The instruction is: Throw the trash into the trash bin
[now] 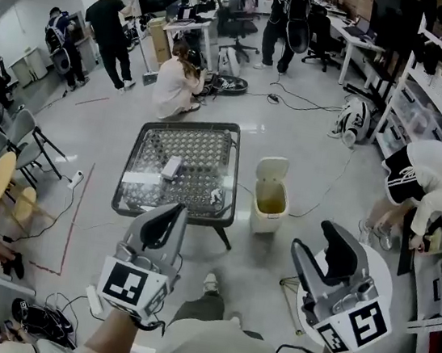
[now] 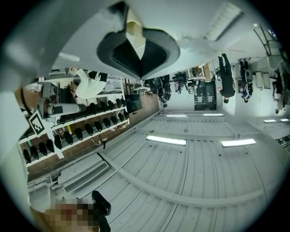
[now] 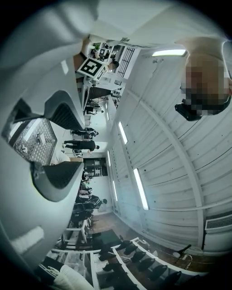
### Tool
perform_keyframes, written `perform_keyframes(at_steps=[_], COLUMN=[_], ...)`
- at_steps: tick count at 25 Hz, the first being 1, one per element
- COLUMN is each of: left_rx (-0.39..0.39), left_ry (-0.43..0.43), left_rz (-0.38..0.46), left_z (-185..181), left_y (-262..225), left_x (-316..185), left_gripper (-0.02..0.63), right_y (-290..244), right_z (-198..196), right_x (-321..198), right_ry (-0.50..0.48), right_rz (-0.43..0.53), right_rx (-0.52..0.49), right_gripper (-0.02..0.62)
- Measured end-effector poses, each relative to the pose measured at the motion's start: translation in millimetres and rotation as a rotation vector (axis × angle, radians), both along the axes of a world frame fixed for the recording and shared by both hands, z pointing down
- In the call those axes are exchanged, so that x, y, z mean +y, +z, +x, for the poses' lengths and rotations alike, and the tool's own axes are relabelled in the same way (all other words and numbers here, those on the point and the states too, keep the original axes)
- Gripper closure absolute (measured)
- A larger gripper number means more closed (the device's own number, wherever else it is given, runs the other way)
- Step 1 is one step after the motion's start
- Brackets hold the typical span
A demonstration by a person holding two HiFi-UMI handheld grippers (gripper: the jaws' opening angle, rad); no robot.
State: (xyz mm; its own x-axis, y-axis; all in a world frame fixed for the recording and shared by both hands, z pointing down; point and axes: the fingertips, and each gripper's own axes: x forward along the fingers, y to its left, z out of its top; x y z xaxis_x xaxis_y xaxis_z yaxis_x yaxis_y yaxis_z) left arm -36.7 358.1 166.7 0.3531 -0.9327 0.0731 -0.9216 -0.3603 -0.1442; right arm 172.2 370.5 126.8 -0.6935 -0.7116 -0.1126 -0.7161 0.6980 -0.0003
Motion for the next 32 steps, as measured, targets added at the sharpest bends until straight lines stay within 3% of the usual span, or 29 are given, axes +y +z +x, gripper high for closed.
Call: perform_keyframes(at_steps=[10, 17, 29, 32], left_rx=[0.02, 0.031, -0.006, -0.052], left_ry=[-0.027, -0.031, -0.055, -0.047], left_rz=[-0.031, -0.048, -0.157, -0.176], left_z=[-15, -41, -114, -135], left_y=[19, 34, 72, 91], left_x=[-43, -102, -221, -249], left_gripper=[0.604, 0.604, 0.604, 0.604], right_y=[20, 30, 84, 106], right_z=[-20, -49, -147, -175], right_x=[-49, -111, -245, -278], right_ry=[-0.036, -0.05, -0.11, -0.127], right_rz=[-0.039, -0.06, -0.203, -0.241], right_rx=[0.033, 0.058, 0.111, 0.137], right_gripper=[0.365, 0.36, 0.356, 0.354])
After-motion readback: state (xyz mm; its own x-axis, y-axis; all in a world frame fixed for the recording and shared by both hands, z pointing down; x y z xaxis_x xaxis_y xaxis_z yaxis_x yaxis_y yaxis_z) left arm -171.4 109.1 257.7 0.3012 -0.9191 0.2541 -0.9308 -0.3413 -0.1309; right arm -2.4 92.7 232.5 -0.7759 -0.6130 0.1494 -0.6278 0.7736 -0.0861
